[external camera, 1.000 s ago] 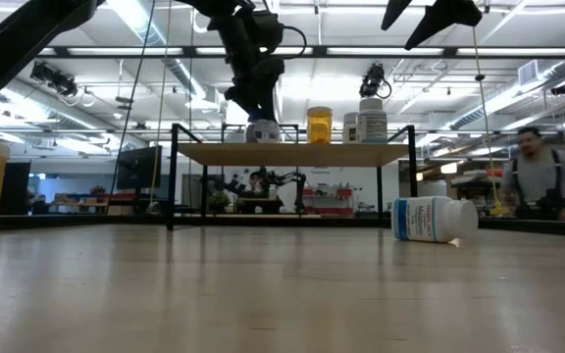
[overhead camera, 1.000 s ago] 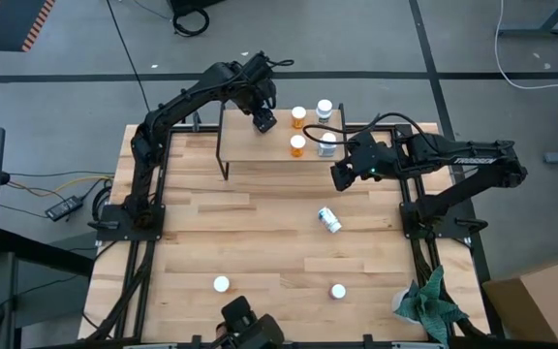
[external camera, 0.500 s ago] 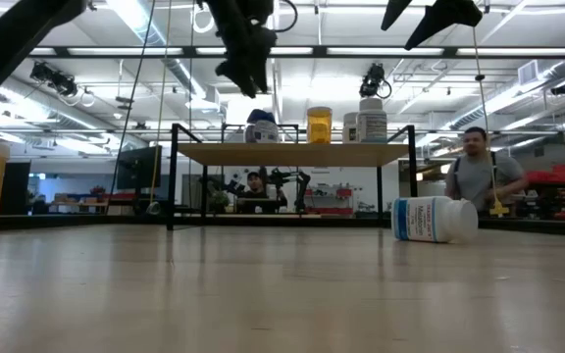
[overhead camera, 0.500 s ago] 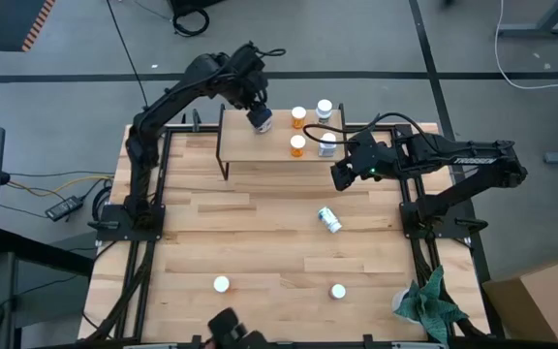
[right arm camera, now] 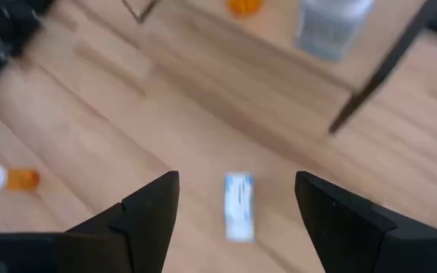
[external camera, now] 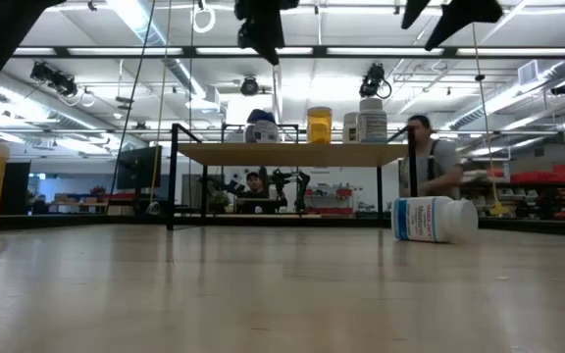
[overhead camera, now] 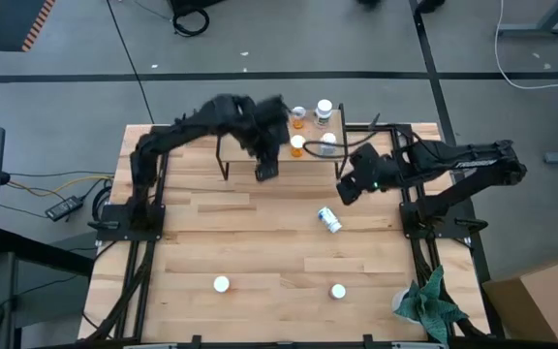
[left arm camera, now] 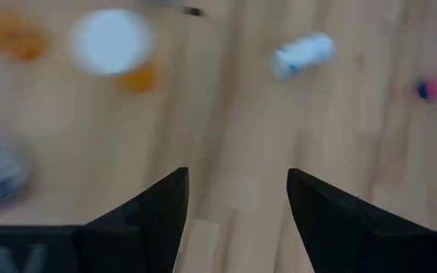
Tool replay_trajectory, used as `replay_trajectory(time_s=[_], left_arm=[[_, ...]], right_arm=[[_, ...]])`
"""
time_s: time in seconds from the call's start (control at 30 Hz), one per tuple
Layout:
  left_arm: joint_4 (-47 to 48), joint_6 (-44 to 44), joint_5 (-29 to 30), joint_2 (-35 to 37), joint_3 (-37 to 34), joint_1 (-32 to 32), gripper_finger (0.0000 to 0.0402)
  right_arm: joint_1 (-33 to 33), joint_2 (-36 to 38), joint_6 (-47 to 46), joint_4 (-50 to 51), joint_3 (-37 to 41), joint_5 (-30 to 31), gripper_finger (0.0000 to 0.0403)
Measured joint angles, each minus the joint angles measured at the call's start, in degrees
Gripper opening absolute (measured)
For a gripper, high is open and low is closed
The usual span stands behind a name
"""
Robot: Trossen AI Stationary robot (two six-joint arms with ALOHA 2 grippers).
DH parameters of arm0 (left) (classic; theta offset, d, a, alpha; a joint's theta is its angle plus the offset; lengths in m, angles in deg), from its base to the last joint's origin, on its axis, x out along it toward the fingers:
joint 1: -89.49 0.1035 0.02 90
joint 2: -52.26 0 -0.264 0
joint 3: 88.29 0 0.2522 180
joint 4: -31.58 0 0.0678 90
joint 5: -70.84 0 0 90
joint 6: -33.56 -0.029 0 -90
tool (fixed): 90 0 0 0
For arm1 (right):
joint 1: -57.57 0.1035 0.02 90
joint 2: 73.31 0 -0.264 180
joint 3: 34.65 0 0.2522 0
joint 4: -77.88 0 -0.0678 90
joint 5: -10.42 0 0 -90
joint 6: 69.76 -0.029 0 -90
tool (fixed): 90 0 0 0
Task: Pick and place medicine bottles onto shelf by color
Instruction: Put the blue medicine bottle on the shelf
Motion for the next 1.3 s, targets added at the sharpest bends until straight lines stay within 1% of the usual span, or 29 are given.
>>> replay_trajectory(time_s=[0.1,0.2,0.37,0.47,0.53,0.67,0.73,0.8,0.87,0.93,1.0,1.13,1.23,1.3], left_arm=[[-4.91,-2.32,-1.06,0.02,-3.06,-4.21,0.0226],[-14.80,-2.18,-3.33,-0.06,-8.06,-7.24,0.0222],[-34.88,-2.21,-3.91,-0.09,-17.94,-9.99,0.0222],[-45.37,-4.36,-3.95,-0.15,-23.13,-11.35,0.0220],[-51.53,-6.52,-3.97,-0.04,-26.91,-12.26,0.0220],[-58.48,-10.11,-3.67,-0.82,-32.95,-13.74,0.0222],[-58.19,-12.36,-2.46,-1.07,-35.09,-14.19,0.0222],[-60.62,-14.49,0.15,-2.01,-36.52,-14.48,0.0222],[-61.45,-15.50,1.44,-2.14,-38.41,-14.73,0.0224],[-65.51,-15.16,1.93,-3.04,-39.24,-14.71,0.0226],[-63.26,-12.60,2.78,-3.20,-39.69,-14.71,0.0227],[-60.05,-3.92,4.09,-2.50,-39.58,-14.40,0.0221],[-54.42,-0.70,4.37,-0.04,-38.27,-14.25,0.0216],[-49.73,-0.21,4.38,2.63,-37.66,-14.17,0.0212]], right_arm=[[5.19,0.00,-5.18,3.15,0.02,-0.17,0.0271],[11.96,-0.02,-11.57,4.16,0.02,-0.03,0.0271],[21.37,-0.45,-23.96,6.00,0.02,4.06,0.0271],[25.67,-1.09,-30.91,7.61,0.18,6.95,0.0271],[27.49,-1.34,-33.85,7.85,0.61,7.86,0.0271],[29.60,-1.36,-38.70,7.94,1.20,7.89,0.0271],[30.06,-1.36,-41.01,7.83,1.20,8.01,0.0271],[30.35,-1.35,-42.53,7.76,1.20,8.14,0.0271],[30.44,-1.38,-43.80,7.77,1.20,8.24,0.0271],[30.28,-1.71,-44.52,8.41,1.21,8.28,0.0271],[29.68,-2.56,-42.46,9.45,1.52,8.35,0.0271],[28.28,-5.27,-37.13,9.75,4.43,7.27,0.0271],[27.27,-6.68,-36.13,7.25,7.70,4.22,0.0271],[26.70,-6.73,-35.48,1.84,10.96,3.36,0.0271]])
